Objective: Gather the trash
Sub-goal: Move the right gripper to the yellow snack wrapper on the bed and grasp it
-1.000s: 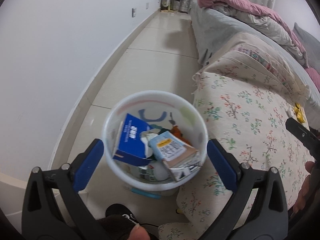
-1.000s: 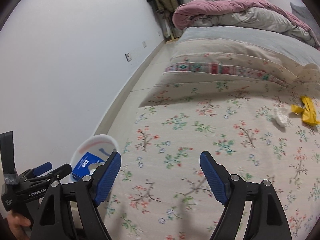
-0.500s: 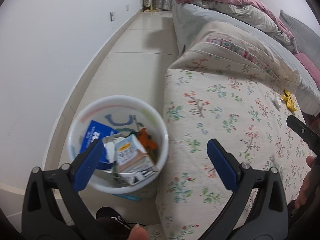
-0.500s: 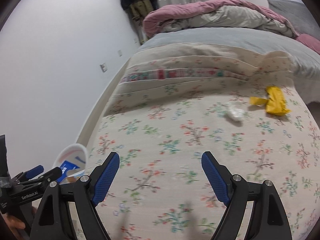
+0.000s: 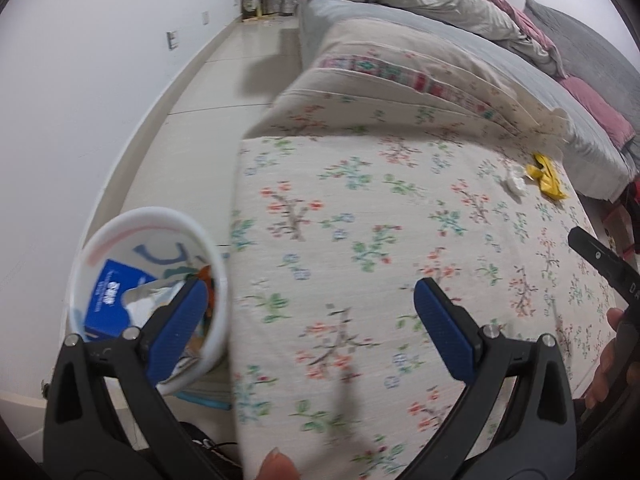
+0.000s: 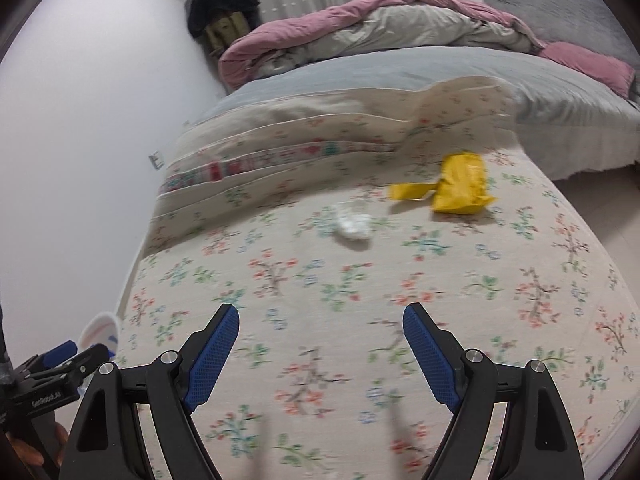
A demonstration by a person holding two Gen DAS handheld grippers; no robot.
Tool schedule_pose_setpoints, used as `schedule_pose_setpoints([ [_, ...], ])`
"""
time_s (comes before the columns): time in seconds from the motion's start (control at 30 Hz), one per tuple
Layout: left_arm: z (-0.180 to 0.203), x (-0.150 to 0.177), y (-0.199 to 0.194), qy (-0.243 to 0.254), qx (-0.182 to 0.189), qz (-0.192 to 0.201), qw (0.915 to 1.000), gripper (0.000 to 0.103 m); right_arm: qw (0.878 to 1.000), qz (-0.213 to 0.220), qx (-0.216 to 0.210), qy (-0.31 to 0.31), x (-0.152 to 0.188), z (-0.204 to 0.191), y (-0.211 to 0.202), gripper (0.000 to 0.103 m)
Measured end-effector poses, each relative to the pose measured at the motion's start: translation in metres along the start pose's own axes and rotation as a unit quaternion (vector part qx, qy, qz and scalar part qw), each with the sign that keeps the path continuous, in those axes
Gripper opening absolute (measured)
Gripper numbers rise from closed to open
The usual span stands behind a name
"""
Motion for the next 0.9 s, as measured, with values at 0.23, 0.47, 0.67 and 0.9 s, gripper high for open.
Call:
schedule_pose_setpoints([
  [0.23, 0.042, -0.01, 0.017, 0.026, 0.027, -0.007, 0.9993, 0.102, 0.999, -0.002, 0.026, 0.036, -0.011, 0.04, 0.007, 0.086],
  [0.47, 0.069, -0.022, 0.04, 0.041, 0.045, -0.027, 0.9978, 0.102, 0.996, -0.004, 0.05, 0.067, -0.032, 0.069, 0.028, 0.086],
  [0.67, 0.078, -0.034, 0.058, 0.038, 0.054, -0.036, 0.9972, 0.102, 0.995, 0.003, 0.073, 0.072, -0.06, 0.091, 0.051, 0.086],
  [0.9, 0.086, -0.049, 0.077, 0.03, 0.059, -0.039, 0.997, 0.102, 0.994, -0.002, 0.095, 0.052, -0.086, 0.116, 0.087, 0.086],
])
Point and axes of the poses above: each gripper's, at about its wrist camera, not at the fingertips, and y roughly the way its jaws point, z to its right, x to its underside, the point moved 7 cm from there along y, roughly the way its jaws point, and after that the axes turned 7 degrees about y, right-handed, at the moved point
